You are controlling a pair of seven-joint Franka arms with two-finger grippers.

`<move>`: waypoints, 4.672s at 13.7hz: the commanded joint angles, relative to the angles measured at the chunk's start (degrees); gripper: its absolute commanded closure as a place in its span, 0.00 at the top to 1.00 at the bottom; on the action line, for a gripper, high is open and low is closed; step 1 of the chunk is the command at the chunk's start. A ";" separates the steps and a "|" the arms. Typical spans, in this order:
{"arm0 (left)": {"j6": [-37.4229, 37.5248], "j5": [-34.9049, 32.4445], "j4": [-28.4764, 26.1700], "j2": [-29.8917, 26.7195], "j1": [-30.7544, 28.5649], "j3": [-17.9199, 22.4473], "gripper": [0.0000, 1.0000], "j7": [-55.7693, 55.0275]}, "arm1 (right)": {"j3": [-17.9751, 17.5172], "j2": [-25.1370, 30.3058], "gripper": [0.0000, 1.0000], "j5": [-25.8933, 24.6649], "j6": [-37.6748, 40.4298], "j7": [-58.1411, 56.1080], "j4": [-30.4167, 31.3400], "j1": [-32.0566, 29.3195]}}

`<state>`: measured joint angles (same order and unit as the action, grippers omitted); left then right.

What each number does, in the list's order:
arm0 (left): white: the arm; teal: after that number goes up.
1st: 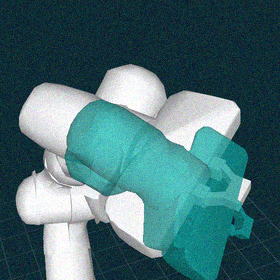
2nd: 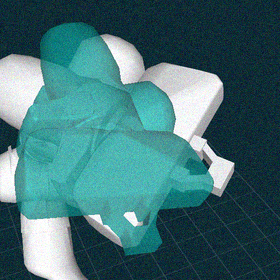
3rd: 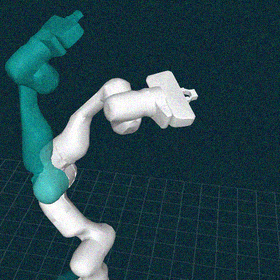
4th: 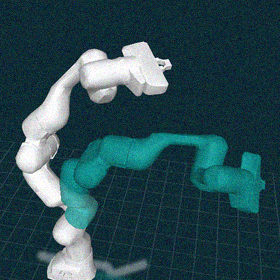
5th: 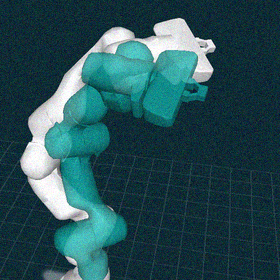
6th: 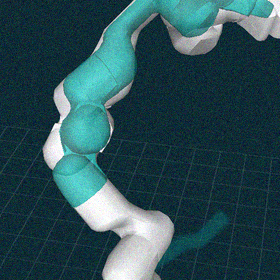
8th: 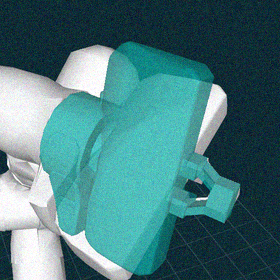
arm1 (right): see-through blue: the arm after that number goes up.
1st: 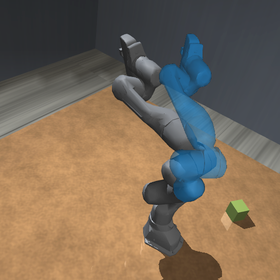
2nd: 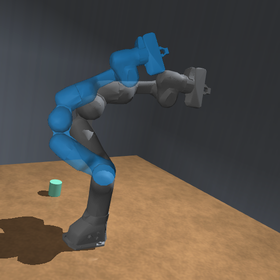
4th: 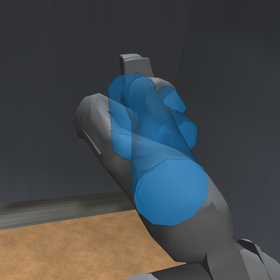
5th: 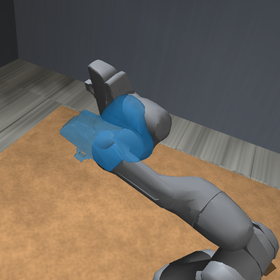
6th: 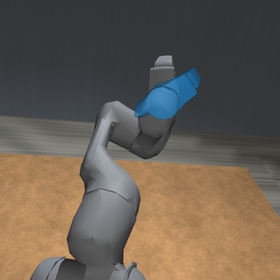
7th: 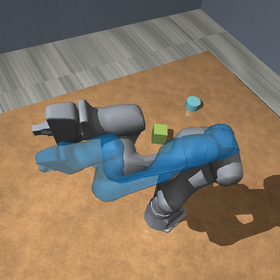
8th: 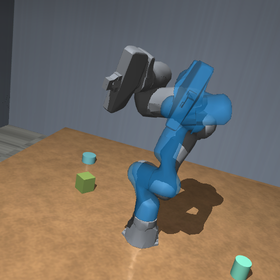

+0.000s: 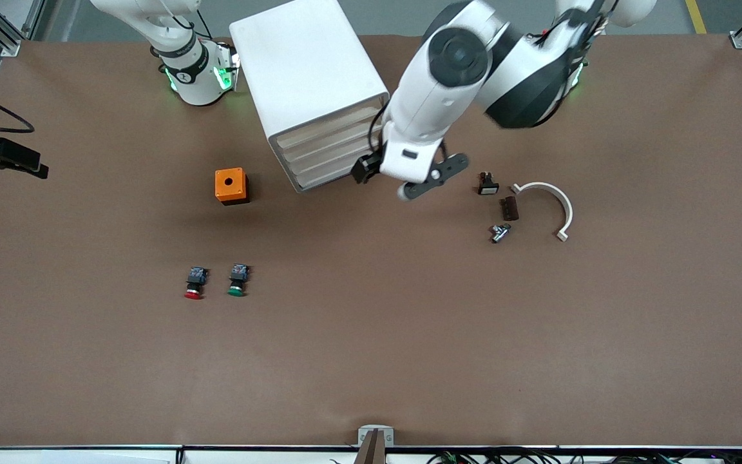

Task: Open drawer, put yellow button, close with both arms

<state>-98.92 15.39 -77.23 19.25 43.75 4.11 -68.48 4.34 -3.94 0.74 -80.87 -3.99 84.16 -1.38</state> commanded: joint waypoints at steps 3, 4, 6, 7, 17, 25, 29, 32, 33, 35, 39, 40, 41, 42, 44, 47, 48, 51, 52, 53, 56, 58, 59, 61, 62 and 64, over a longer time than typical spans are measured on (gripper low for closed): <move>12.93 -2.56 -1.61 -11.06 -7.95 -0.33 0.99 15.44 | -0.83 0.68 1.00 0.32 5.46 0.82 -0.93 -0.90; 16.45 -2.56 -1.70 -12.99 -10.68 -0.33 0.99 20.18 | -0.91 0.95 1.00 0.32 5.80 0.82 -0.93 -0.90; 20.68 -2.64 -2.05 -15.46 -15.95 -0.33 0.99 28.89 | -1.00 2.96 1.00 0.40 6.07 0.82 -0.93 -0.73; 22.35 -2.73 -2.14 -15.91 -18.50 -0.33 0.99 32.41 | -1.18 3.58 1.00 0.40 6.07 0.82 -0.93 -0.64; 12.99 -13.63 -22.77 -27.33 -32.23 -0.51 0.99 57.13 | -1.00 7.10 1.00 0.05 5.46 -0.06 2.14 0.68; 3.31 -15.83 -32.81 -31.56 -36.72 -0.59 0.99 65.05 | -0.83 16.60 1.00 -0.21 -7.11 -0.14 15.60 0.68; 2.86 -15.83 -33.34 -31.65 -36.90 -0.59 0.99 65.94 | -0.91 16.51 1.00 -0.47 -7.64 -0.14 15.60 0.68; 0.85 -15.83 -35.35 -33.13 -37.42 -0.59 0.99 66.02 | -0.91 16.51 1.00 -0.56 -8.60 -0.23 15.60 0.77; 0.49 -15.83 -34.75 -32.88 -37.42 -0.59 0.99 66.02 | -0.91 16.51 1.00 -0.56 -8.78 -0.23 15.51 0.77; 0.05 -15.83 -31.43 -31.39 -37.34 -0.59 0.99 66.02 | -0.91 16.42 1.00 -0.65 -8.61 -0.23 15.34 0.77; 0.22 -15.74 -20.18 -24.19 -37.42 -0.51 0.99 66.02 | -1.00 16.33 1.00 -0.56 -8.08 -0.23 14.98 0.85; 0.48 -15.74 -18.59 -23.04 -37.25 -0.59 0.99 65.85 | -1.00 16.42 1.00 -0.65 -8.08 -0.23 14.98 0.85; 0.49 -15.74 -18.40 -22.95 -37.16 -0.59 0.99 65.93 | -1.00 16.42 1.00 -0.82 -8.08 -0.32 14.98 0.94; 0.49 -15.74 -17.88 -23.03 -37.33 -0.59 0.99 65.94 | -1.00 16.42 1.00 -1.09 -8.08 -0.58 14.98 1.03; 0.66 -15.48 -16.99 -23.12 -37.34 -0.59 0.99 65.94 | -1.09 16.42 1.00 -1.09 -7.20 -0.58 14.90 1.03; 0.66 -15.21 -16.20 -23.03 -37.34 -0.59 0.99 65.67 | -1.09 16.42 1.00 -1.09 -6.32 -0.58 14.98 1.03; 0.66 -15.13 -16.03 -23.03 -37.51 -0.68 0.99 65.76 | -1.09 16.33 1.00 -1.09 -6.32 -0.58 14.90 0.94; 0.66 -15.04 -15.67 -22.86 -38.48 -0.77 0.99 66.11 | -1.09 16.33 1.00 -1.09 -6.32 -0.58 14.98 0.77; 0.66 -15.04 -15.67 -22.86 -39.35 -1.12 0.99 66.11 | -1.09 16.33 1.00 -1.09 -6.23 -0.41 14.90 0.77; 0.58 -15.04 -15.59 -22.60 -40.66 -2.51 0.99 66.11 | -1.09 16.33 1.00 -1.09 -6.32 -0.41 14.98 0.85; 0.57 -15.04 -15.50 -22.51 -42.43 -4.20 0.99 66.11 | -1.09 16.33 1.00 -1.09 -6.23 -0.41 14.98 0.77; 0.57 -15.04 -15.50 -22.51 -42.26 -4.37 0.99 66.11 | -1.09 16.33 1.00 -1.09 -6.15 -0.23 14.98 0.77; 0.57 -15.12 -15.50 -22.42 -42.00 -4.37 0.99 66.11 | -1.09 16.33 1.00 -1.09 -6.14 -0.23 15.07 0.77; 0.57 -14.95 -13.23 -20.84 -41.90 -4.29 0.99 65.76 | -1.09 16.33 1.00 -1.09 -6.14 -0.23 15.07 0.77; 0.75 -14.95 -11.21 -19.62 -41.82 -4.37 0.99 65.50 | -1.09 16.33 1.00 -1.09 -6.14 -0.23 15.07 0.68; 0.75 -14.95 -10.84 -18.99 -41.56 -4.29 0.99 65.67 | -1.09 16.33 1.00 -1.00 -5.80 0.03 15.07 0.77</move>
<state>-99.19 0.79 -91.18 -1.75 2.51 0.37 -3.49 3.20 11.44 0.61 -87.15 -4.15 98.62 -0.87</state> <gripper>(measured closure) 0.004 0.000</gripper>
